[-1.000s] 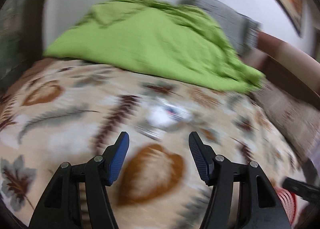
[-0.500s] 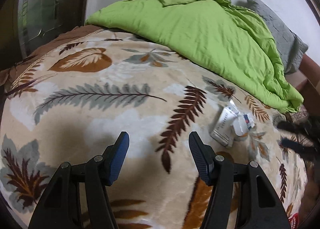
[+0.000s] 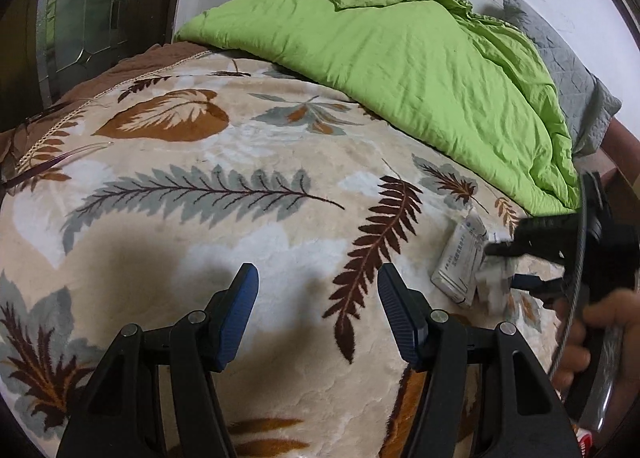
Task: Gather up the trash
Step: 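Grasp the white medicine box with the right tool while the left tool approaches the flat white box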
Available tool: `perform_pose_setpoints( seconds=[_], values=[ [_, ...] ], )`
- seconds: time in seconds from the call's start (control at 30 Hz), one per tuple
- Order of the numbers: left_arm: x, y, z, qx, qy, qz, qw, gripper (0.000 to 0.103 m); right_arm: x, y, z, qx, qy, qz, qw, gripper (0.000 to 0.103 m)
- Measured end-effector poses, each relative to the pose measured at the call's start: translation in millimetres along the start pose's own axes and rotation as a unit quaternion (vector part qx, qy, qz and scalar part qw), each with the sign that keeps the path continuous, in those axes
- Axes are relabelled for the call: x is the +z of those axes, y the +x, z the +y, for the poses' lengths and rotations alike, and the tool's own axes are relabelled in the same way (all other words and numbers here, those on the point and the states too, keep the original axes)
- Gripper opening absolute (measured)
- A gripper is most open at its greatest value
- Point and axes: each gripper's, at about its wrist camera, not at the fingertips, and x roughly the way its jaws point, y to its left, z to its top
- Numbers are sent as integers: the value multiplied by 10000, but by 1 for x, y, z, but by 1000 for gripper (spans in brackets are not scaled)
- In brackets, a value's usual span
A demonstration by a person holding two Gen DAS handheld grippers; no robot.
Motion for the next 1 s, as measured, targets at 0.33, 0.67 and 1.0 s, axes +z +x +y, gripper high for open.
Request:
perform_pose_setpoints(
  seconds=[0.33, 0.67, 1.0],
  values=[
    [-4, 12, -48, -622, 697, 280, 9952, 61, -44, -67, -53, 197, -459, -1253, 9909, 43],
    [6, 62, -129, -1204, 1624, 796, 9761, 79, -62, -85, -67, 375, -631, -1993, 9772, 43],
    [6, 122, -151, -594, 1945, 1151, 9723, 78, -55, -77, -76, 508, -441, -1805, 9813, 43]
  ],
)
